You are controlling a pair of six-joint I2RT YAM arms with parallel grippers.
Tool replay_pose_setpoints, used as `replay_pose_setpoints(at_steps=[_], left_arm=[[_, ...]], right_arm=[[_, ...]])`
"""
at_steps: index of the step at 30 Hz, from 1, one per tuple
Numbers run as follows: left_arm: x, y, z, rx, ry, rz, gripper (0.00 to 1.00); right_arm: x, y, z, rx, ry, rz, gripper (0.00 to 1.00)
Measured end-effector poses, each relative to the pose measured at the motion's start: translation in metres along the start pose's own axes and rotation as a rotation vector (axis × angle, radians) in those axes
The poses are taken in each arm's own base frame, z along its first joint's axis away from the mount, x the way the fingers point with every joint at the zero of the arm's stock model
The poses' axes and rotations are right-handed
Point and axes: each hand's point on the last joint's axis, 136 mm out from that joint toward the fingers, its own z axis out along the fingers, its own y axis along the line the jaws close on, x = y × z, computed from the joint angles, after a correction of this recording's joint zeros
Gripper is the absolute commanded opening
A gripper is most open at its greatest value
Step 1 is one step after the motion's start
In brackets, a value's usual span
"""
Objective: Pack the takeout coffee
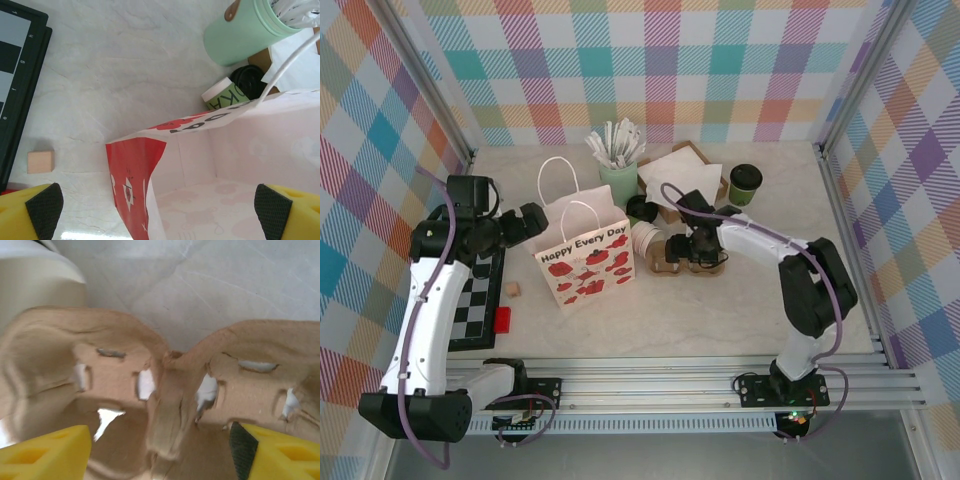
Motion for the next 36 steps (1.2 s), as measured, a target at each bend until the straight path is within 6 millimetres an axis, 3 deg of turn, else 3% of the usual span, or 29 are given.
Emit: replay_pose_setpoints(at_steps=[9, 16, 20, 24, 29, 36], left_arm=[[-0.016, -0.011, 0.005, 0.054, -0.072, 0.052, 1.0], [-0.032, -0.027, 0.001, 0.122, -0.148, 0.203, 1.0], [-0.035, -0.036, 0.006, 0.16, -0.15, 0.29, 1.0], [-0.03, -0.045, 0.014, 0.213, -0.127, 0.336, 1.0], [-0.022, -0.046, 0.021, 0.231, -0.098, 0.356, 1.0], [-0.015, -0.051, 0.024, 0.272, -0.078, 0.383, 1.0]], right_arm=[[-0.006, -0.002, 0.026, 0.07, -0.039, -0.032, 0.6], [-0.003, -0.011, 0.041, 0.104, -0.054, -0.051, 0.27], [-0.001, -0.014, 0.034, 0.104, -0.079, -0.076, 0.18], [0.008, -0.024, 0.014, 0.109, -0.102, -0.096, 0.1], [0.012, -0.053, -0.015, 0.12, -0.14, -0.068, 0.05], [0.021, -0.083, -0.029, 0.13, -0.159, -0.073, 0.02]])
